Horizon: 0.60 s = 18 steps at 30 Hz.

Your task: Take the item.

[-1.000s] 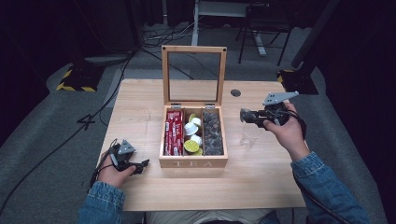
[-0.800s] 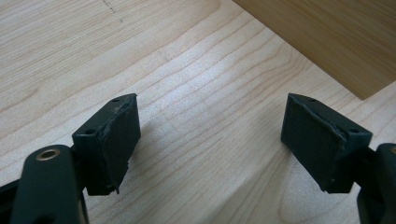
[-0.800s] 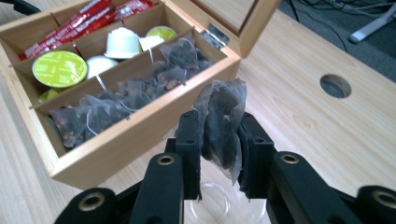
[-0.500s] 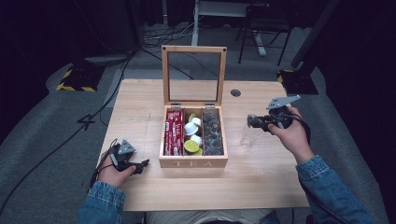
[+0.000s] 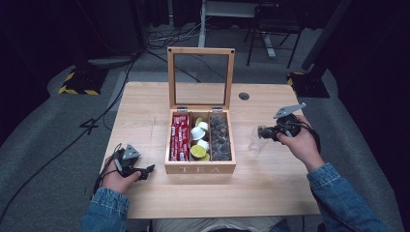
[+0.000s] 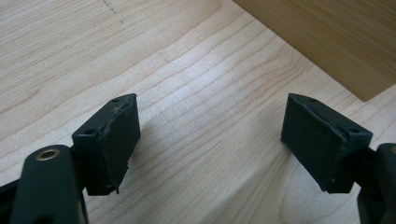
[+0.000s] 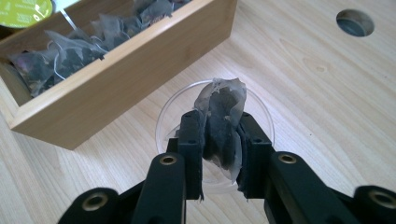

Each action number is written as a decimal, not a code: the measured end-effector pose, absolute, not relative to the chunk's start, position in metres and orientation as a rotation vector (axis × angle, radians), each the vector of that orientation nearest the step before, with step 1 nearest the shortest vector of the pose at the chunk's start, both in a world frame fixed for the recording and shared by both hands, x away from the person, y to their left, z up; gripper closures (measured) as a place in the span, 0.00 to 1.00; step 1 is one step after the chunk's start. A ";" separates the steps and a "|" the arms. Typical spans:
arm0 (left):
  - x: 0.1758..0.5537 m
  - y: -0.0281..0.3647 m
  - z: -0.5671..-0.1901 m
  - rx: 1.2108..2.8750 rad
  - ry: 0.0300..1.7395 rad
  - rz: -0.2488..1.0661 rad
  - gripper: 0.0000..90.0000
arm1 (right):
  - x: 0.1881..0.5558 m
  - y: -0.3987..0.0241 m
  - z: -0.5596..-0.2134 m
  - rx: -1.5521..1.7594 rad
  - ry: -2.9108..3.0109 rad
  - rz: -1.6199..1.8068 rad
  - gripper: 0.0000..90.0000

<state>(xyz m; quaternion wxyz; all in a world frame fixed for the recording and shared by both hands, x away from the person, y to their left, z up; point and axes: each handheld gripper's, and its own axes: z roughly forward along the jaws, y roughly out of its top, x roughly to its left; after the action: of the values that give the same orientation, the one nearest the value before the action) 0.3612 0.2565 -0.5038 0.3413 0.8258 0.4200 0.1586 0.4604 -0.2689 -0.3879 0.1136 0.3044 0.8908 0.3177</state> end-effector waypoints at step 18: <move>0.363 0.255 -0.504 2.147 1.100 0.408 0.22 | 0.457 -0.271 -0.390 0.926 2.568 0.992 0.51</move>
<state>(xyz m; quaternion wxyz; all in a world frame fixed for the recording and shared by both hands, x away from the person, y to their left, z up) 0.3629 0.2555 -0.5037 0.3405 0.8251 0.4229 0.1566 0.4575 -0.2715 -0.3896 0.1182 0.3165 0.8779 0.3393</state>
